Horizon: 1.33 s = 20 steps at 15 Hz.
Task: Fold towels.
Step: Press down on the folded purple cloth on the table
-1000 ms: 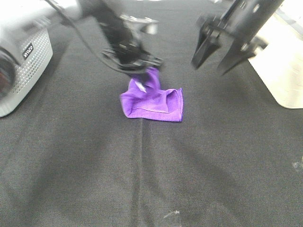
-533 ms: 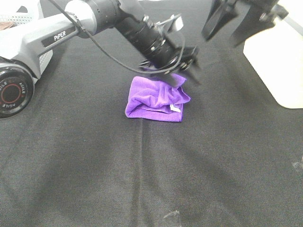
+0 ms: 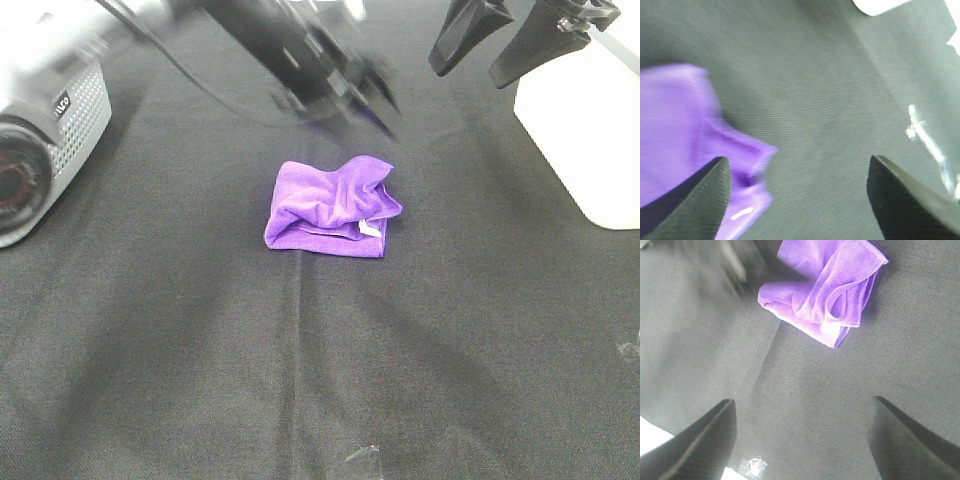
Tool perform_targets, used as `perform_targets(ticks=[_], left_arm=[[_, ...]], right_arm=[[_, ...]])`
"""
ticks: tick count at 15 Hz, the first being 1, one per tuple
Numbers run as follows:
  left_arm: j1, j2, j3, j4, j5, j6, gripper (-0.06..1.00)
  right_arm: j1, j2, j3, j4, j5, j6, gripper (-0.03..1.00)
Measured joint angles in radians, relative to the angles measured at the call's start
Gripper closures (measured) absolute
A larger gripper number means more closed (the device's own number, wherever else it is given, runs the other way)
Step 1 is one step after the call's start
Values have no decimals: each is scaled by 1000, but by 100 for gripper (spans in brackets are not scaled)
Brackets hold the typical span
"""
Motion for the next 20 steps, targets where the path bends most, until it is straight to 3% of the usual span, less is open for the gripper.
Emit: perform_targets(ticks=[1,3,5,6,7,8,10,16,20], left_arm=[[27,-14,-16,61,0,-24,24],[68,-53,-5,263,0,-132,24],[84,-106,77,470,1,-197,24],[84,-144,135,505,2,-203,24],[84,-180,194,526,4,-205,24],[84,-250,299,542,5,-199,24],[85,-283,340,555,8,-187,24],[85,-296,343,550,7,-186,24],[85,-296,343,542,7,-186,24]], right_arm=[[0,0,0,0,0,-15,27],[0,13,0,17,0,-64,27],[0,80,0,96,-22,-167,27],[0,126,0,160,-52,-237,27],[0,174,0,238,-78,-324,27],[0,271,0,417,-105,-556,27],[0,358,-23,504,-108,-732,27],[32,539,-98,551,-79,-775,27],[44,594,-102,458,-111,-745,27]])
